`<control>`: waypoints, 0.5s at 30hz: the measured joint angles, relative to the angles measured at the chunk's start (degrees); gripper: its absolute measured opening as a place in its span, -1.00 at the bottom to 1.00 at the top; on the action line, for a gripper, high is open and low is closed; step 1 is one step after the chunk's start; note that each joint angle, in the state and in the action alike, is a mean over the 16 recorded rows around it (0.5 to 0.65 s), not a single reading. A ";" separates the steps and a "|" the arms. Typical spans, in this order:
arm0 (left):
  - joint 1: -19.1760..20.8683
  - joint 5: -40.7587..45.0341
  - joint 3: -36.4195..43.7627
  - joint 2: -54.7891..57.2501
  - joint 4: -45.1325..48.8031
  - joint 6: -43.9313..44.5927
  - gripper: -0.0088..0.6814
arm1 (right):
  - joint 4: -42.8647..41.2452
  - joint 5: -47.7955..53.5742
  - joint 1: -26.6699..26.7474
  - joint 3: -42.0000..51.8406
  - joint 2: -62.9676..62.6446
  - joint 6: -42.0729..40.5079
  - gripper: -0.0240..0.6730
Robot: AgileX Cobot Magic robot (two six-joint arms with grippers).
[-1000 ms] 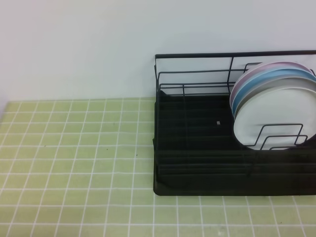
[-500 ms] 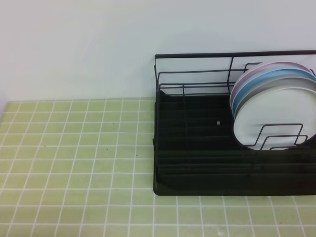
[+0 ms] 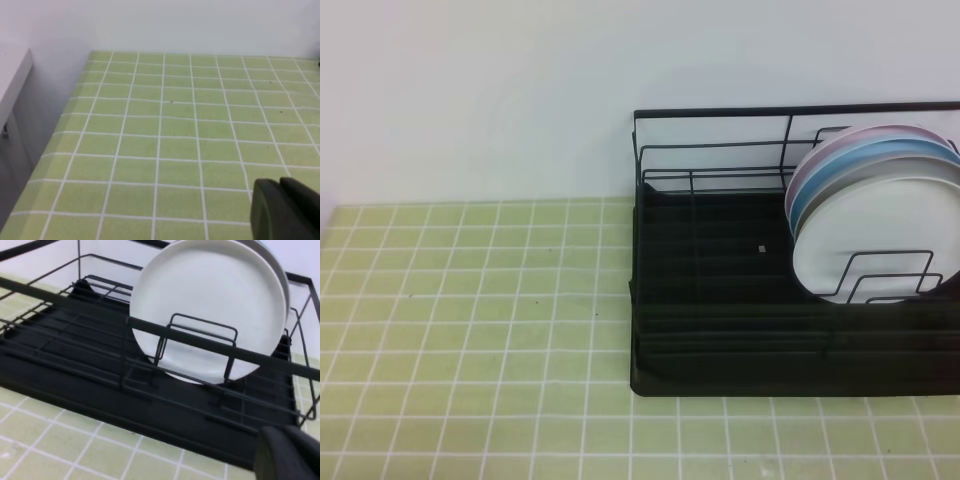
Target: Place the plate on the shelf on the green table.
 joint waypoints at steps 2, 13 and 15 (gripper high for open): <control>0.00 0.00 0.00 0.00 0.00 -0.06 -0.98 | -3.08 0.41 -0.04 0.01 0.00 4.13 -0.94; 0.00 0.00 0.00 0.00 0.00 -0.34 -0.98 | -18.15 2.37 -1.03 0.08 0.00 23.63 -0.94; 0.00 0.00 0.00 0.00 0.00 -0.35 -0.98 | -18.75 2.43 -1.60 0.09 -0.01 24.69 -0.94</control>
